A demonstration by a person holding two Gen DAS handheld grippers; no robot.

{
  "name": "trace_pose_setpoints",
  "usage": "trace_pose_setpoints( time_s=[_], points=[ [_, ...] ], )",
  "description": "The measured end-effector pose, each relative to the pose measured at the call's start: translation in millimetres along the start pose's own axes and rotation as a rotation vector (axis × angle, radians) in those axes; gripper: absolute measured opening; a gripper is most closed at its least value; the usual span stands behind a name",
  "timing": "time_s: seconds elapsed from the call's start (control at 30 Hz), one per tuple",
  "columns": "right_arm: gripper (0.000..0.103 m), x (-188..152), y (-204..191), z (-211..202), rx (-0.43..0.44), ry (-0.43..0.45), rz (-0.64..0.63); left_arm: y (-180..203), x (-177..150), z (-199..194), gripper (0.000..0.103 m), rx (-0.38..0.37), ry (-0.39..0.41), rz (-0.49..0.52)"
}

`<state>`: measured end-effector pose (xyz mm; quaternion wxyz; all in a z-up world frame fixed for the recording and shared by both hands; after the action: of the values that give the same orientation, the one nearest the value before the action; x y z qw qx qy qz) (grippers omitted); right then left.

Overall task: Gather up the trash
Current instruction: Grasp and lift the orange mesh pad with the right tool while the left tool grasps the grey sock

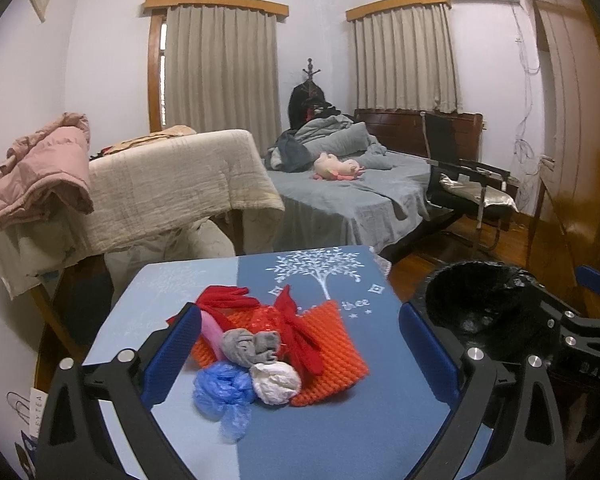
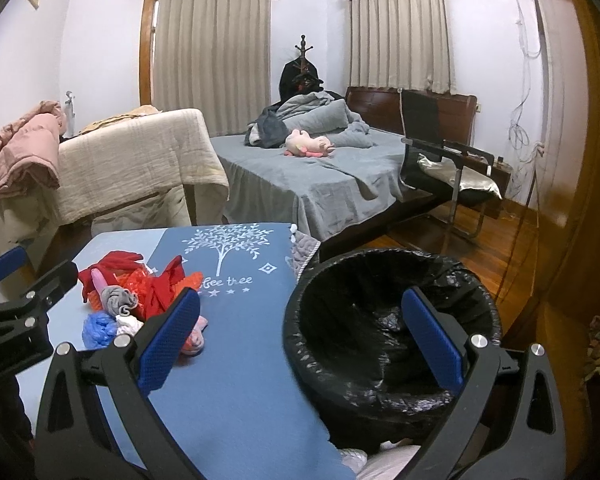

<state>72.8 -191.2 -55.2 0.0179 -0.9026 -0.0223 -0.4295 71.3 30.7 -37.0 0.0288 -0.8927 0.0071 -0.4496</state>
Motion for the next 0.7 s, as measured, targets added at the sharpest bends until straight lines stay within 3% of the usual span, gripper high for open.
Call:
trace_pose_setpoints(
  time_s=[0.2, 0.43, 0.7],
  points=[
    [0.098, -1.7, -19.7, 19.5, 0.039, -0.002, -0.011, -30.8, -6.9, 17.6, 0.097, 0.087, -0.018, 0.010],
    [0.098, -7.5, -58.0, 61.0, 0.088, -0.024, -0.051, -81.5, -24.4, 44.5, 0.097, 0.142, -0.047, -0.056],
    [0.082, -26.9, -99.2, 116.5, 0.147, -0.129, -0.103, -106.8, -45.1, 74.8, 0.096, 0.139, -0.090, -0.096]
  ],
)
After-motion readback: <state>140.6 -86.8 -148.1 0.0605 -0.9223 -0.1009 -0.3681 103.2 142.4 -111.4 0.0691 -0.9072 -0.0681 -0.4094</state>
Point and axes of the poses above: each gripper's, at about its wrist camera, not at the fingertips, and z roughly the way its jaws point, y to its right, x to its top, the point moved 7 cm from there along z, roughly the way its jaws point, and after that the axes turned 11 degrees about -y, right-handed, at the moved point
